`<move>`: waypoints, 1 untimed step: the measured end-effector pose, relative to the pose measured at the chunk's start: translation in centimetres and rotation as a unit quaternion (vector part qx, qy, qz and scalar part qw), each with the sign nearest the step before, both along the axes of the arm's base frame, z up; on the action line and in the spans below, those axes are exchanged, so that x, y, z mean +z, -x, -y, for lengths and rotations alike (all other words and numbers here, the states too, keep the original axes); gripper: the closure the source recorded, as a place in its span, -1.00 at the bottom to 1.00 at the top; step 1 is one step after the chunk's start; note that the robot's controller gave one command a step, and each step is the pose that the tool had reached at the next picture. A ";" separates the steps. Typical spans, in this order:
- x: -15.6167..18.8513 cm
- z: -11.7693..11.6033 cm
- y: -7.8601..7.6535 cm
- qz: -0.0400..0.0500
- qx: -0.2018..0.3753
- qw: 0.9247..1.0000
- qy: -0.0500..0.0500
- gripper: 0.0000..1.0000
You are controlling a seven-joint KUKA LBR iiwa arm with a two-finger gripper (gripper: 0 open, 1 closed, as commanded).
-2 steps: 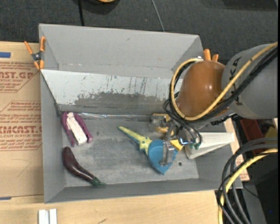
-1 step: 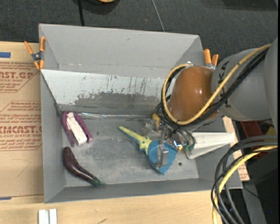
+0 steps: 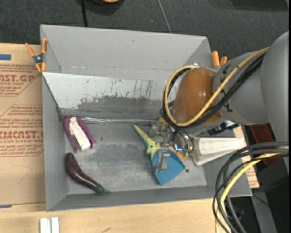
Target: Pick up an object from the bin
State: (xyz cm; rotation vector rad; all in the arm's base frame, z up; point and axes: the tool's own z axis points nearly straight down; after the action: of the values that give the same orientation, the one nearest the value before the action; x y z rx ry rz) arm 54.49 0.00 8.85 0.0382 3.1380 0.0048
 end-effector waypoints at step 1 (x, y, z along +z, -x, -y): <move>-1.6 -1.5 -0.2 0.000 0.092 0.996 0.000 1.00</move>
Offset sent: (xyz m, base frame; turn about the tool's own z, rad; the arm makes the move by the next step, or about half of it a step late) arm 0.0000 0.0000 0.0000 0.0000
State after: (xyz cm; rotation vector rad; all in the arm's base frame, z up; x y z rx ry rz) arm 54.69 1.51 7.23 -0.2521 3.1281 0.0041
